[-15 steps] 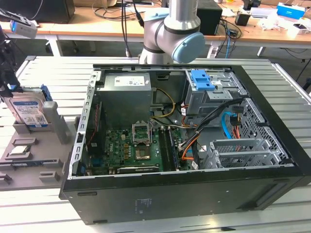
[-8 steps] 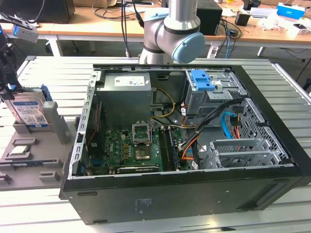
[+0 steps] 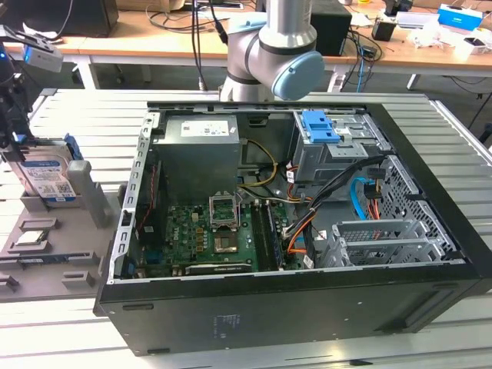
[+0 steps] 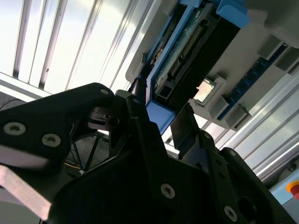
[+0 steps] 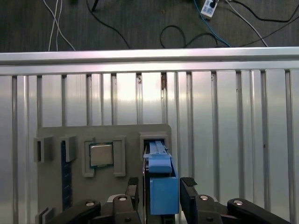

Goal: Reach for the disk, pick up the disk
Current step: 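Pick up the disk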

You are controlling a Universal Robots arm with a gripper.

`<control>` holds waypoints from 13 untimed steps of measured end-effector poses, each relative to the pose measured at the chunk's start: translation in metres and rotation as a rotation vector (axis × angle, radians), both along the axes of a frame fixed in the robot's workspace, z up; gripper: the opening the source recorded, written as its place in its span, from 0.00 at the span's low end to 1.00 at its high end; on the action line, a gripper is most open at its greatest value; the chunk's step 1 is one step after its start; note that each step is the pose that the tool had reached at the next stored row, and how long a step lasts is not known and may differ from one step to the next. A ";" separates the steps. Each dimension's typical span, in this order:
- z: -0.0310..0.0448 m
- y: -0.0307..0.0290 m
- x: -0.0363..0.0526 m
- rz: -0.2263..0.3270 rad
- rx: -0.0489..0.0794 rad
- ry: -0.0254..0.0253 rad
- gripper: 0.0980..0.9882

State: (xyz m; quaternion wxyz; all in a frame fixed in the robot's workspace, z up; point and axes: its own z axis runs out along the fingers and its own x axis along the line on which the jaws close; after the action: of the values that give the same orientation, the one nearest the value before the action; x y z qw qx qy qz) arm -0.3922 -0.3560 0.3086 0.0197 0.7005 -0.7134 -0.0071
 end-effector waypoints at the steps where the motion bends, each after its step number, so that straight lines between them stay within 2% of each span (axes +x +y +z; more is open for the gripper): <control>1: -0.0008 0.0000 0.0000 0.000 0.000 0.0001 0.43; 13: -0.0109 0.0000 -0.0001 0.000 0.000 0.0001 0.43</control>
State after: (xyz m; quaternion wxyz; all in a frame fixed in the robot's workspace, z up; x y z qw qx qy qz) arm -0.3923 -0.3560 0.2977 0.0198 0.7005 -0.7133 -0.0071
